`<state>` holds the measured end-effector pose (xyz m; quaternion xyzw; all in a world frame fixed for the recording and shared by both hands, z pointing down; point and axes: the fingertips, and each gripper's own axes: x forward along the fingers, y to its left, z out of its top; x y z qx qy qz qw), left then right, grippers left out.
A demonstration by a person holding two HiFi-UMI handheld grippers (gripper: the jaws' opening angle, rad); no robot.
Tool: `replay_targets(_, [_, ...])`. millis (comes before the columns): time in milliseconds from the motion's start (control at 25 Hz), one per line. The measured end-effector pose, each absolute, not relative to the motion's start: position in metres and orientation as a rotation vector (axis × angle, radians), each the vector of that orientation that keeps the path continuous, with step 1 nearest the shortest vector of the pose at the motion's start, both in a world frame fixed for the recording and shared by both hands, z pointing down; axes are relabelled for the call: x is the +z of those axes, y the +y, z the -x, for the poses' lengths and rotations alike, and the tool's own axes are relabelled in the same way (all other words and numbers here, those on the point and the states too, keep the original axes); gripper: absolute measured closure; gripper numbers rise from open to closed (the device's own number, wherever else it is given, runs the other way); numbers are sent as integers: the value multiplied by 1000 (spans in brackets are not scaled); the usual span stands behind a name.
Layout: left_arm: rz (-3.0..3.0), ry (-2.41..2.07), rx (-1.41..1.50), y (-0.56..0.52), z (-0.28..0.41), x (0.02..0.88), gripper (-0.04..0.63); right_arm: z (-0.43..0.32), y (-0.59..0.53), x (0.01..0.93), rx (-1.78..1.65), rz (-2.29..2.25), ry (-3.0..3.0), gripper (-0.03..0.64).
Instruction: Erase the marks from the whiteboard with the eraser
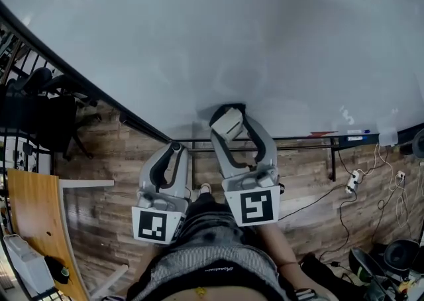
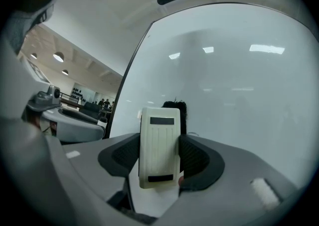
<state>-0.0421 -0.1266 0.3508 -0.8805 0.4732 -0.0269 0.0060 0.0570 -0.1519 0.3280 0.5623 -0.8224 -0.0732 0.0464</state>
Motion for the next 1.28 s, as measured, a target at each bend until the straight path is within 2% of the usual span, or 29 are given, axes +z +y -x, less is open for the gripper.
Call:
replay_targets(160, [2760, 1466, -56, -130, 43, 355, 520, -62, -153, 333, -229, -1736, -2484, 370])
replay_targets(360, [2788, 1474, -84, -124, -10, 355, 520, -125, -144, 329, -198, -1795, -2453, 370])
replay_targets(600, [2805, 1458, -72, -125, -27, 355, 520, -156, -140, 329, -256, -1831, -2387, 370])
replay_targets(1000, [2807, 1477, -89, -123, -21, 360, 520, -153, -142, 329, -216, -1884, -2355, 370])
replay_targets(1280, [2788, 1501, -85, -123, 2, 360, 520, -118, -146, 327, -250, -1816, -2405, 370])
